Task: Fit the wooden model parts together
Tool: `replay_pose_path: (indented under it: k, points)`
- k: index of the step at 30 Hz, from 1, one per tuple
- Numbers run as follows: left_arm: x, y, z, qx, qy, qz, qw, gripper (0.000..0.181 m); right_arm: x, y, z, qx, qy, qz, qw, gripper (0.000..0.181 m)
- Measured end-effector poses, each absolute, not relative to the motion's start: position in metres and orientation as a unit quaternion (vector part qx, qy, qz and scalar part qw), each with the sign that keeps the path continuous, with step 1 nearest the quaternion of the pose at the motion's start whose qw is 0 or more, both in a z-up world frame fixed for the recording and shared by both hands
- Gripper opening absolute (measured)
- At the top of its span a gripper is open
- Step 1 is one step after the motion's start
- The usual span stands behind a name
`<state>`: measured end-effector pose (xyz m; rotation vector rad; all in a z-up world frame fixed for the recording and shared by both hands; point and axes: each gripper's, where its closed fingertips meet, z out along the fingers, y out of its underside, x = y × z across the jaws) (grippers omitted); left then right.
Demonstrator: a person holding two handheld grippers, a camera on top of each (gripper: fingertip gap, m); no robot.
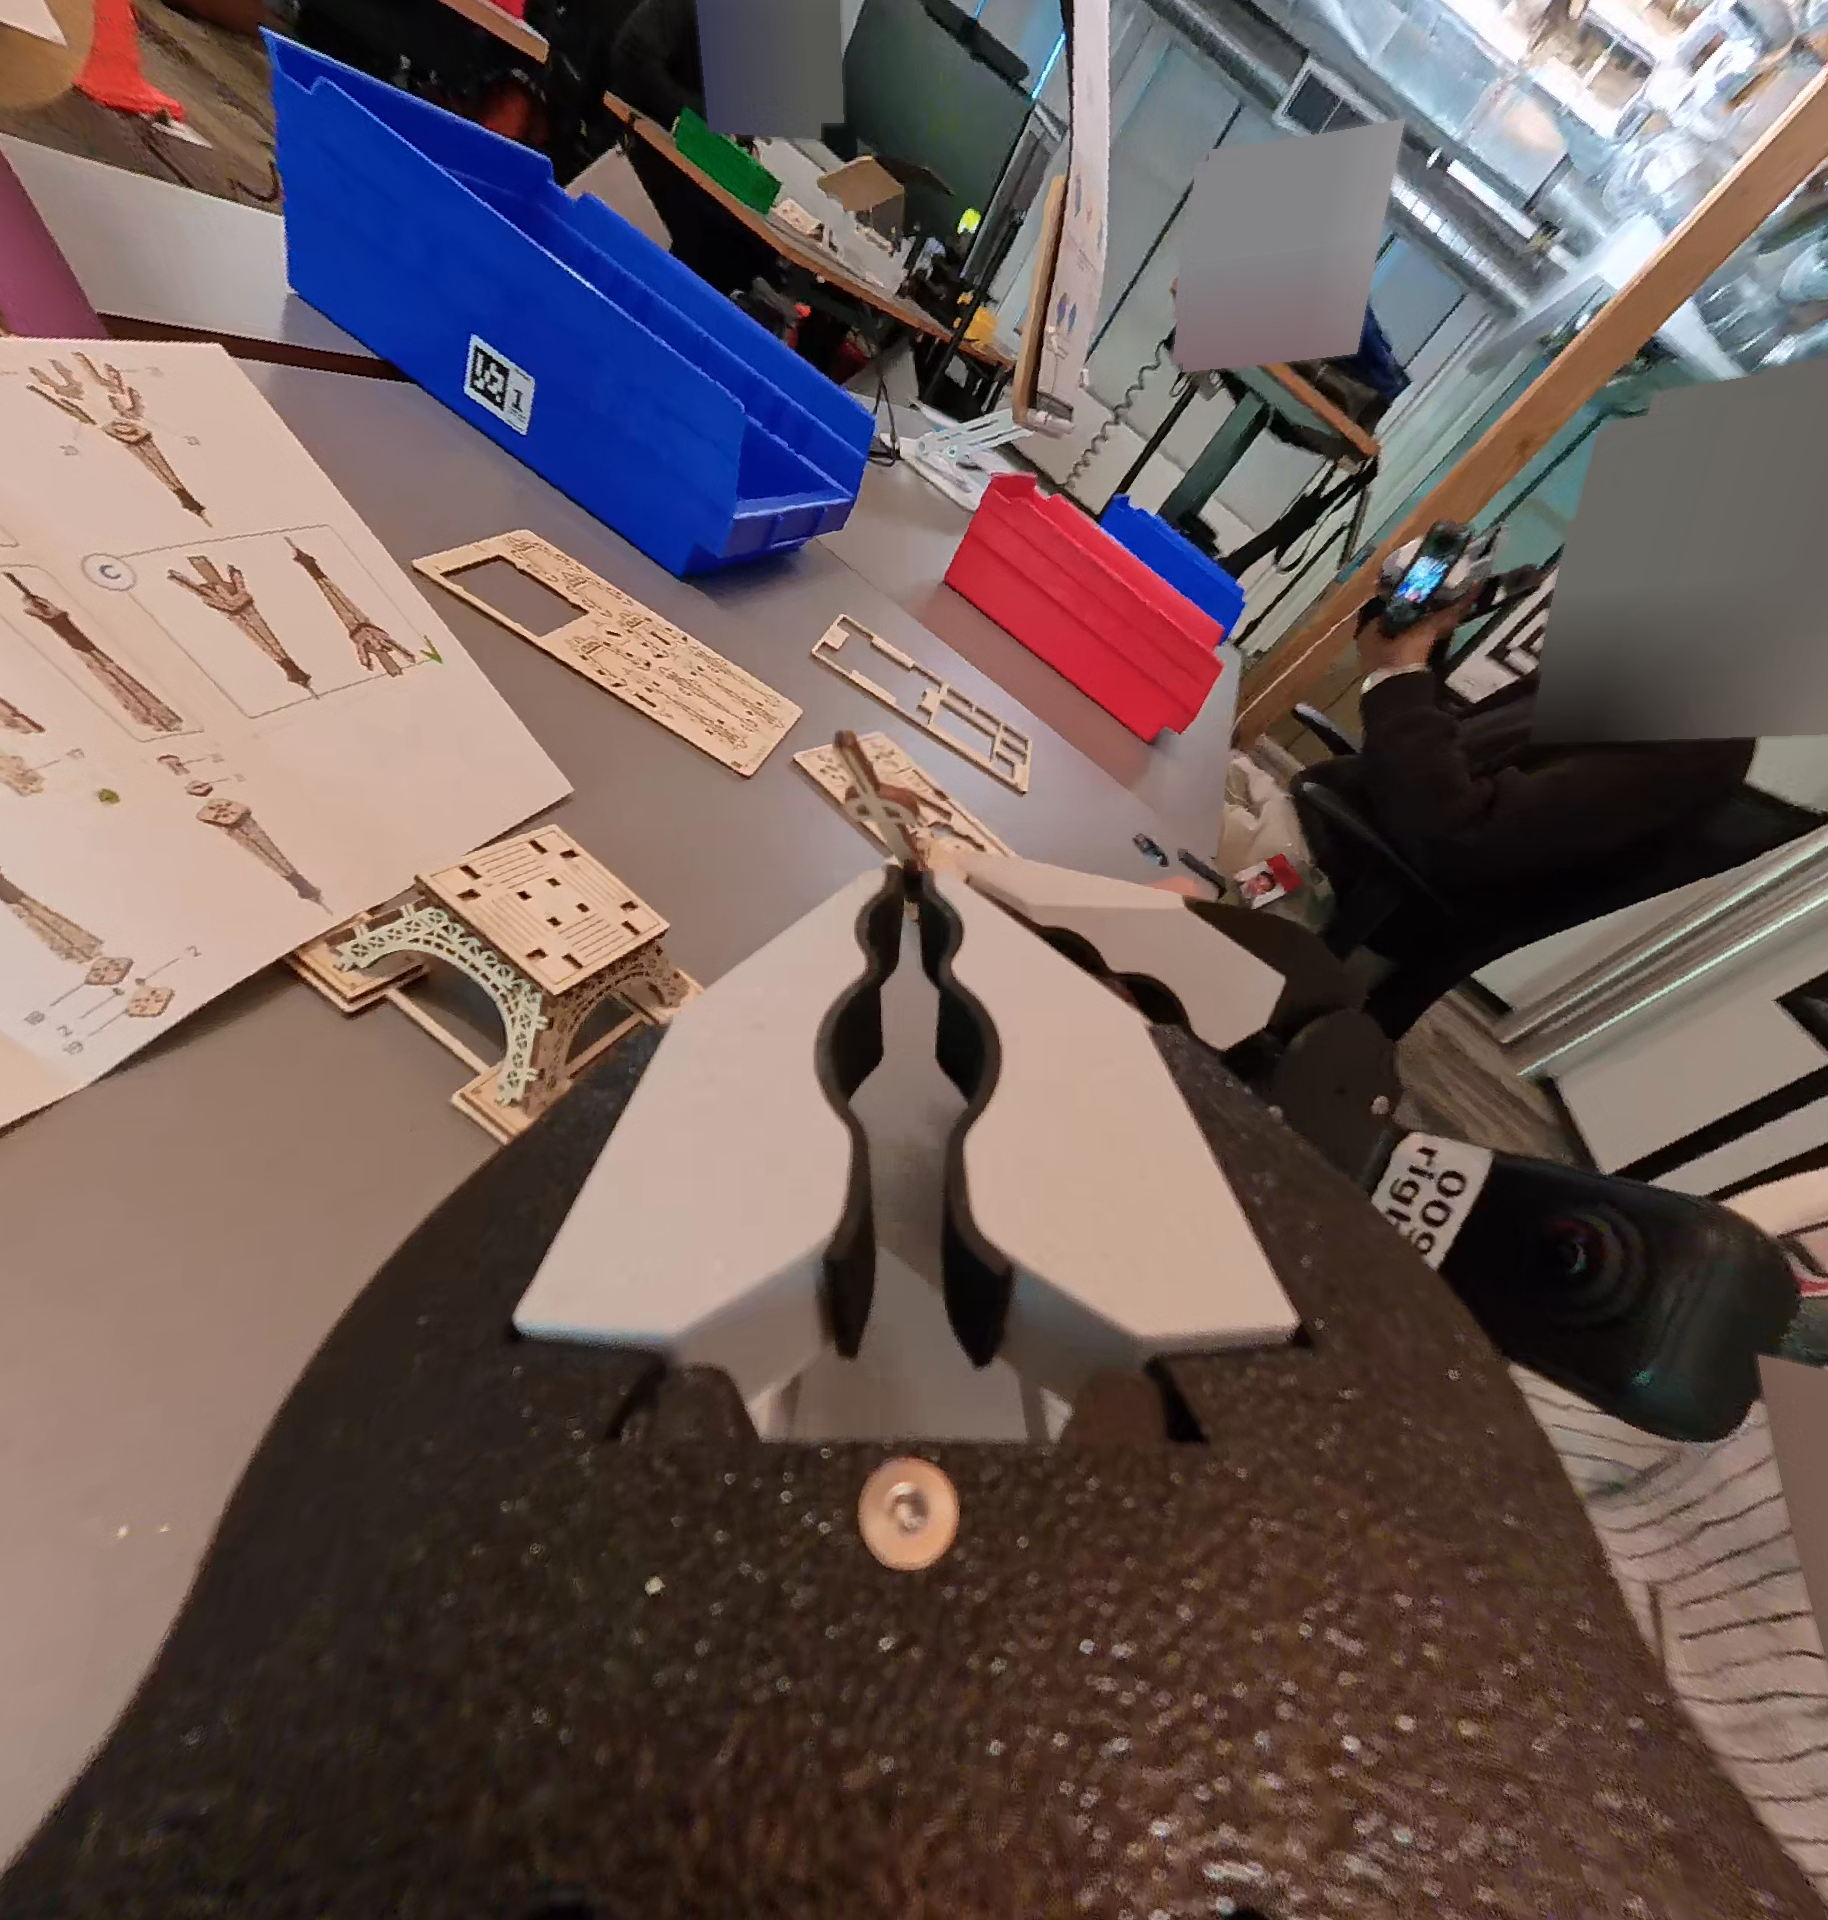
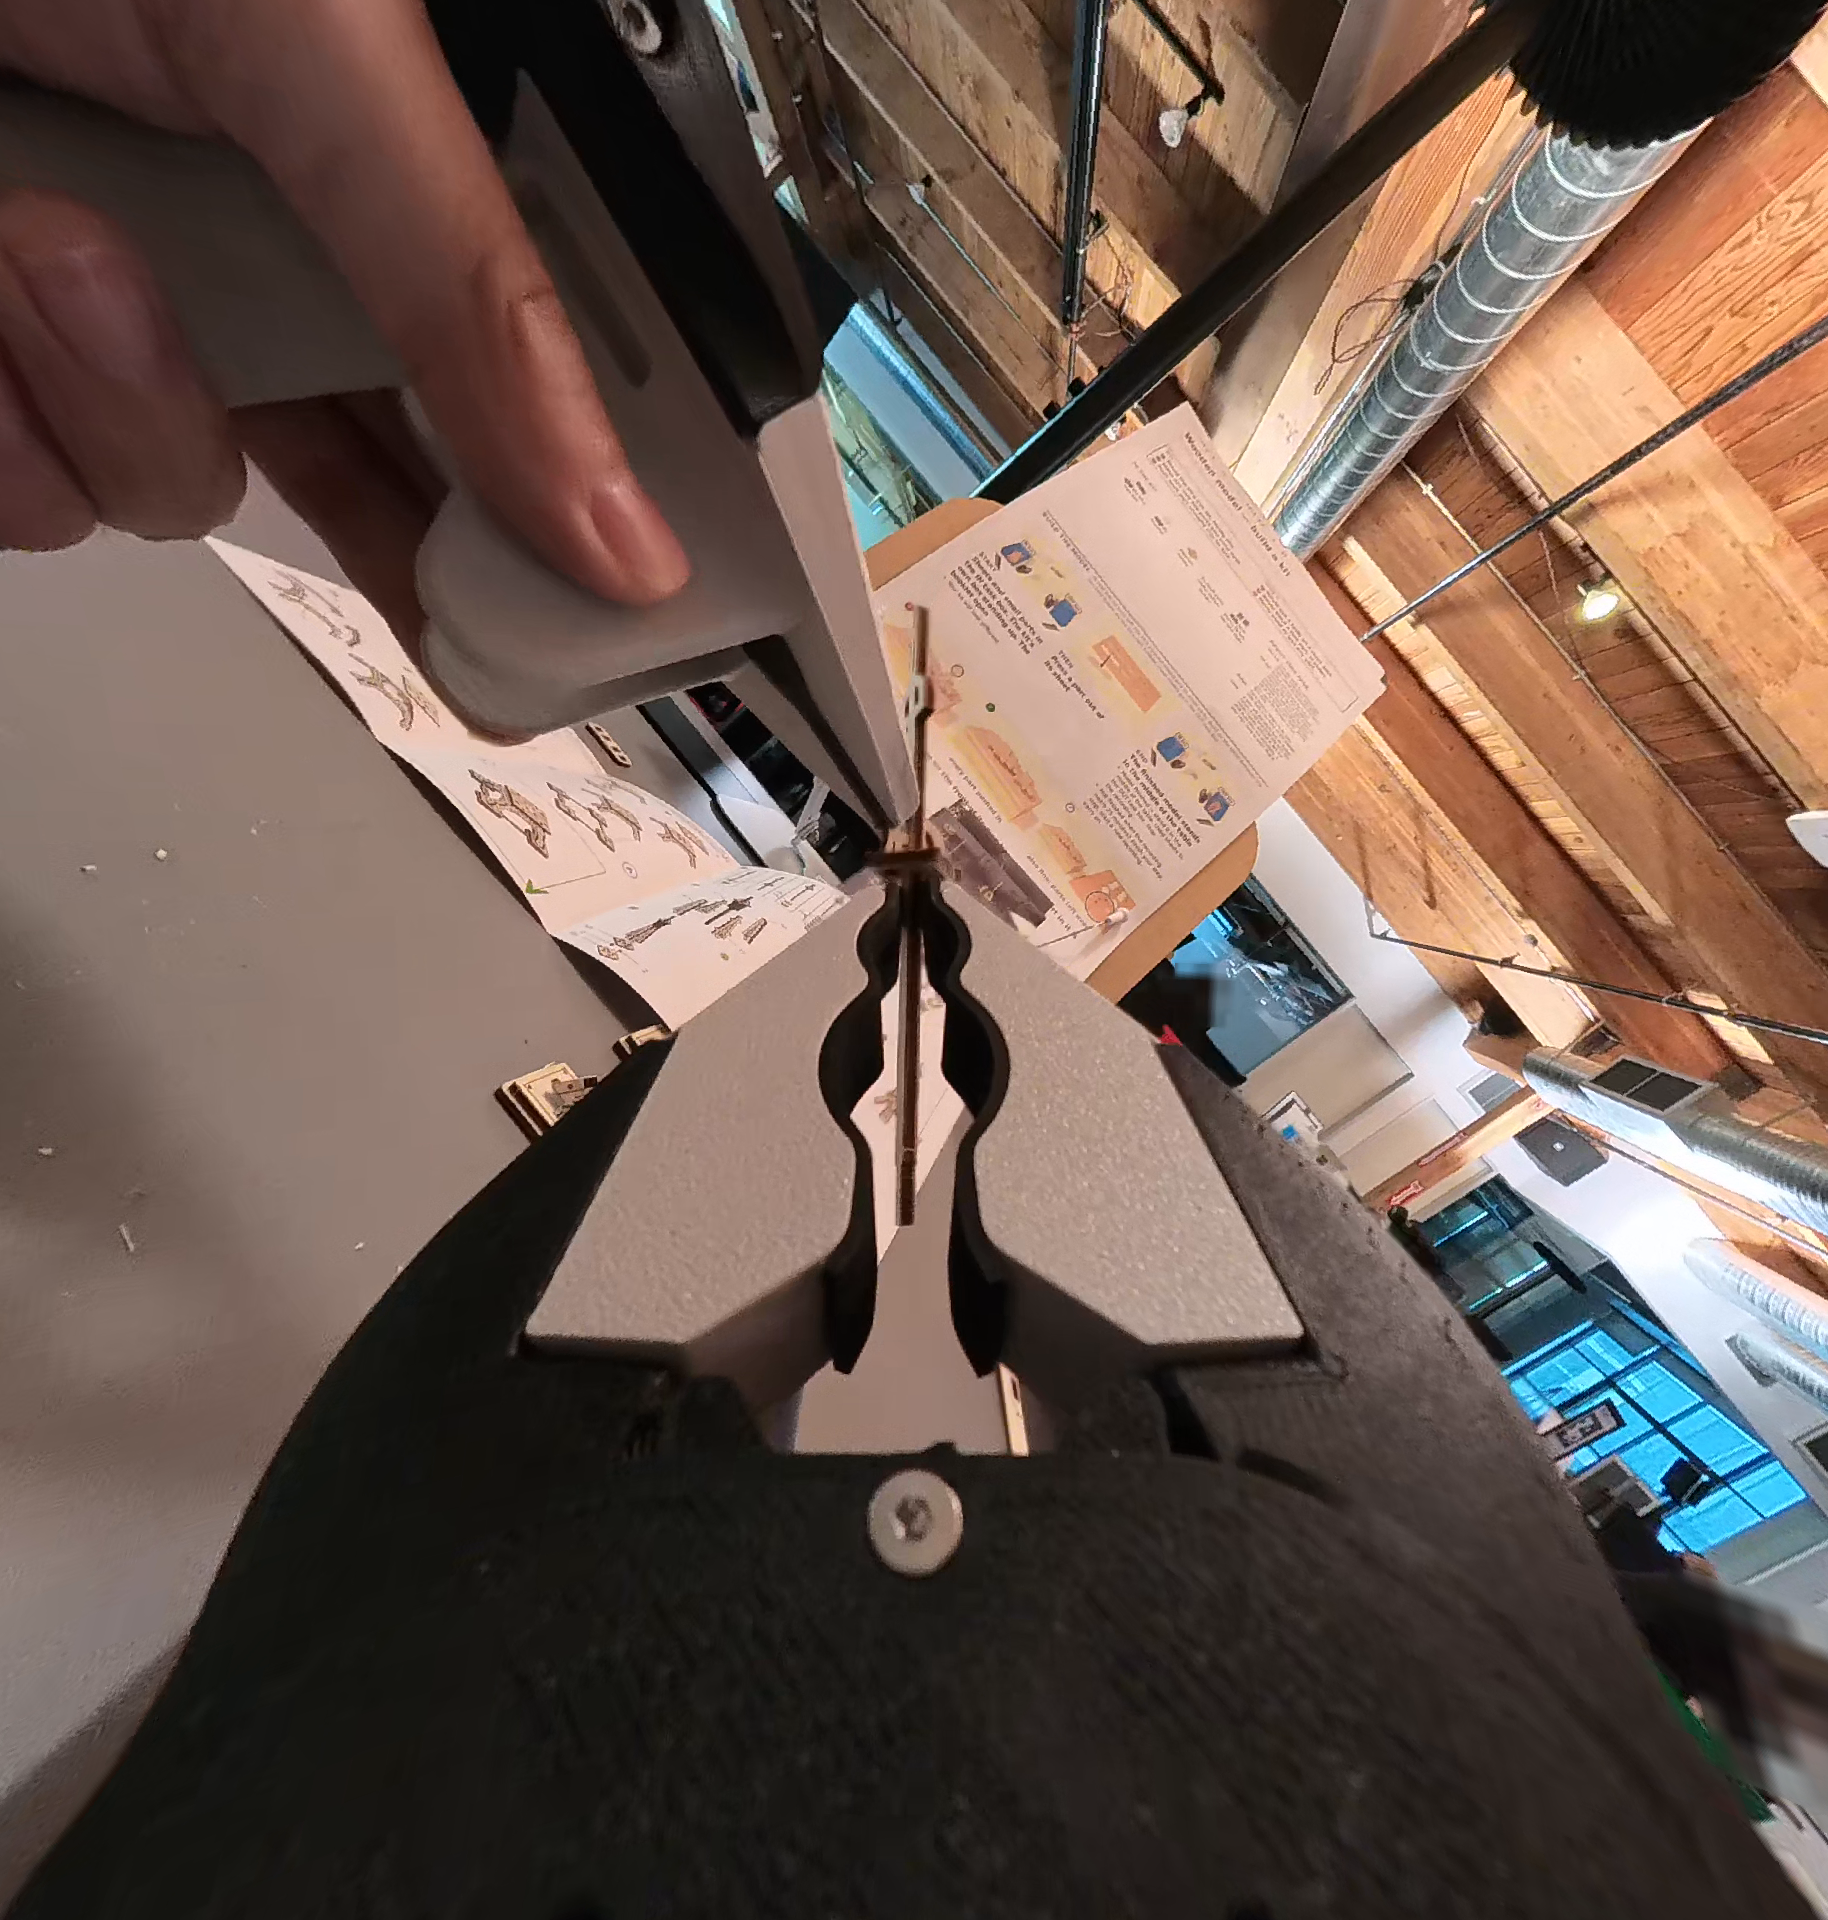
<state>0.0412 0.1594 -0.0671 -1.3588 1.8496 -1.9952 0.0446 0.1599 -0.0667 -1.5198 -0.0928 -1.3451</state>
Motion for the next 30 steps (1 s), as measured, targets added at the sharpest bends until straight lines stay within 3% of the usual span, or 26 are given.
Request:
replay_pose_path:
  k: [14,30]
  points:
    - [0.041,0.163,-0.077,-0.449,0.621,-0.641,0.034,0.000,0.045,0.165,-0.078,-0.667,-0.015,-0.489,0.562,0.000]
    - [0.040,0.163,-0.081,-0.412,0.661,-0.622,0.075,0.000,0.044,0.169,-0.085,-0.678,0.019,-0.394,0.620,0.002]
